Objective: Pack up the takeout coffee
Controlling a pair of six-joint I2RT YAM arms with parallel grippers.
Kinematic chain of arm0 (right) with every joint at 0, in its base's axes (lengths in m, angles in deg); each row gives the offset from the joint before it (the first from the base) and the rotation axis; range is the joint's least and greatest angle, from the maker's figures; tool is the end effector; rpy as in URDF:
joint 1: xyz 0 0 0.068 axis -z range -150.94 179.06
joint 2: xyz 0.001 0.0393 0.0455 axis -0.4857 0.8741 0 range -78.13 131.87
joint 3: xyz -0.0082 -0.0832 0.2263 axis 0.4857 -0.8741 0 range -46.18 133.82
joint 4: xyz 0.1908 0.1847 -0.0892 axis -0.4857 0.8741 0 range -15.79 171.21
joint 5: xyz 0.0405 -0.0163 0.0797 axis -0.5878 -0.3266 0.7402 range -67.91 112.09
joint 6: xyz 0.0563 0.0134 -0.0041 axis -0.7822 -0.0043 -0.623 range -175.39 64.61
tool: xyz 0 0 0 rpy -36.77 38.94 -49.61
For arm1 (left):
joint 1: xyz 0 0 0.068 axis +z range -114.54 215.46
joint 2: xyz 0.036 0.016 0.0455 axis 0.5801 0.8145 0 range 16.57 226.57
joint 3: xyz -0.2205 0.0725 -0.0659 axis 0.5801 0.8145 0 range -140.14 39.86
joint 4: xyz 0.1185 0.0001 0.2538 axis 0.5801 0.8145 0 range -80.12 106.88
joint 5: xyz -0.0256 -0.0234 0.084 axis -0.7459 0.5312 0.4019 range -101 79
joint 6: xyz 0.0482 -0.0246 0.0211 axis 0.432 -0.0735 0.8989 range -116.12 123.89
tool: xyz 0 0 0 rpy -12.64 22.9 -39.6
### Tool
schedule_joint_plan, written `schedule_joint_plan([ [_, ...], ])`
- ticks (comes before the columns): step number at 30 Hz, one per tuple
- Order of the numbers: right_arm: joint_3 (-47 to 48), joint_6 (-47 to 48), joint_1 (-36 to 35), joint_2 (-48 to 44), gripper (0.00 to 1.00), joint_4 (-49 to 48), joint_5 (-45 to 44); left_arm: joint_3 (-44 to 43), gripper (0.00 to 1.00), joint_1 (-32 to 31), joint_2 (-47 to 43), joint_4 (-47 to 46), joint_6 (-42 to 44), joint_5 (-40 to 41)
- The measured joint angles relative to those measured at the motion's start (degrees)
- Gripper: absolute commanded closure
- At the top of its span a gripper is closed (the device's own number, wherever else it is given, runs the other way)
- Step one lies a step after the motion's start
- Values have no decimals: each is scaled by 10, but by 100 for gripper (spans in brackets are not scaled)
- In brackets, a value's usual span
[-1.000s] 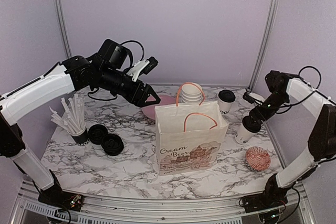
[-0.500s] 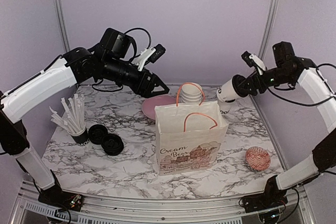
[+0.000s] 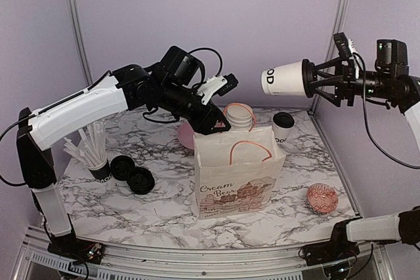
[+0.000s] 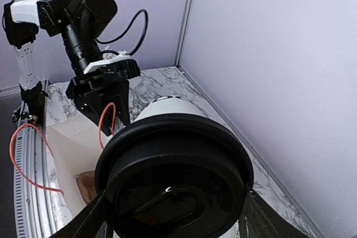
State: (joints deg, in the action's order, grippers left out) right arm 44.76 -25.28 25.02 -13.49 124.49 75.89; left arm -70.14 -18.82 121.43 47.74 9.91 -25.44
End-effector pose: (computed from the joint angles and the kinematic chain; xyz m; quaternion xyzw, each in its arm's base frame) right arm 0.2188 0.0490 0.4536 -0.4552 0.6425 0.2601 0.5589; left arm 0.2448 -0.3583 0.3586 0.4894 0.7227 -0.2950 0.3888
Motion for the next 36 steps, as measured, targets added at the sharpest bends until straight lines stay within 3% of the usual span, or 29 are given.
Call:
schedule_joint_plan([
  [10,-4,122,0,-55,38,143,103,-9,100,0,13,14,9,7],
  [18,-14,198,-2,-69,38,238,115,-20,100,0,17,18,8,20],
  [27,-20,201,-13,-31,39,238,81,-36,100,0,19,23,7,22],
  [36,-32,179,-123,1,39,212,-8,-36,100,0,19,25,6,28],
])
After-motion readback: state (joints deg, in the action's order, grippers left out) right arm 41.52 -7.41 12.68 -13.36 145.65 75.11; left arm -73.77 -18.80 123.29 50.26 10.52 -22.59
